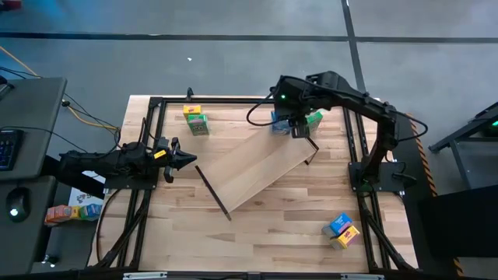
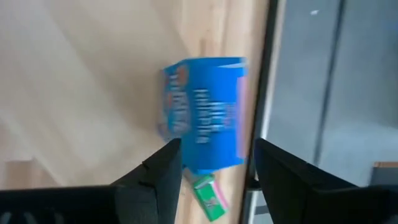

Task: Stack cereal on shelf
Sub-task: Put the top blue cereal box on the shelf

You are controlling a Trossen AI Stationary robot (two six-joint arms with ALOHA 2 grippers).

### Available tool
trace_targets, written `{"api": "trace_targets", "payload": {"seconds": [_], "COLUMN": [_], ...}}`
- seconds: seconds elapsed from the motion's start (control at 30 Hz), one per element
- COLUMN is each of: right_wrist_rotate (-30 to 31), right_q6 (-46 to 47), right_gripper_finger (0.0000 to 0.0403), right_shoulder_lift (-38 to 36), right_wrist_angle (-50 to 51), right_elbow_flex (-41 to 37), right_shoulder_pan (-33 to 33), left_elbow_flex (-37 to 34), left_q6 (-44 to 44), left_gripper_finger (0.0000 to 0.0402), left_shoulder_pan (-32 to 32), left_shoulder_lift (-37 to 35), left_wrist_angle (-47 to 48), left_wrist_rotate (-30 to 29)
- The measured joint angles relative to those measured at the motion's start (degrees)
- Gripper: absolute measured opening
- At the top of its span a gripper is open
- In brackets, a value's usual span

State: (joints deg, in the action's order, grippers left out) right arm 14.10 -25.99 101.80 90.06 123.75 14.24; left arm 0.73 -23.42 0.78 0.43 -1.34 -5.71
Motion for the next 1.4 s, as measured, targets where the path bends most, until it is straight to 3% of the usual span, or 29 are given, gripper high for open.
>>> {"api": "trace_targets", "payload": {"seconds": [0.17,0.4,0.5,0.6,0.7,0.8,0.97,1.17,1.4], "right_wrist_rotate": [1.4,-10.7,-11.1,-11.1,-11.4,-13.3,-14.4,-10.9,-8.8], "right_q6": [2.0,18.2,22.8,27.4,32.8,38.0,45.7,48.1,45.6], "right_gripper_finger": [0.0172,0.0130,0.0078,0.0016,0.0017,0.0013,0.0005,0.0001,0.0000], "right_shoulder_lift": [-0.2,-3.7,-8.4,-14.9,-22.9,-30.3,-36.8,-37.0,-36.2], "right_wrist_angle": [-0.1,-0.3,-0.2,-0.9,-8.1,-21.9,-42.1,-53.8,-54.7], "right_elbow_flex": [6.2,8.1,1.7,-9.8,-24.1,-37.7,-54.1,-63.0,-64.8], "right_shoulder_pan": [0.0,0.3,-0.7,-1.4,-2.2,-2.6,-2.6,-2.3,1.7], "left_elbow_flex": [0.0,0.0,0.0,0.0,0.0,0.0,0.0,0.0,0.0], "left_q6": [0.0,0.0,0.0,0.0,0.0,0.0,0.0,0.0,0.0], "left_gripper_finger": [0.0003,0.0003,0.0003,0.0003,0.0003,0.0003,0.0003,0.0003,0.0003], "left_shoulder_pan": [0.0,0.0,0.0,0.0,0.0,0.0,0.0,0.0,0.0], "left_shoulder_lift": [0.0,0.0,0.0,0.0,0.0,0.0,0.0,0.0,0.0], "left_wrist_angle": [0.0,0.0,0.0,0.0,0.0,0.0,0.0,0.0,0.0], "left_wrist_rotate": [0.0,0.0,0.0,0.0,0.0,0.0,0.0,0.0,0.0]}}
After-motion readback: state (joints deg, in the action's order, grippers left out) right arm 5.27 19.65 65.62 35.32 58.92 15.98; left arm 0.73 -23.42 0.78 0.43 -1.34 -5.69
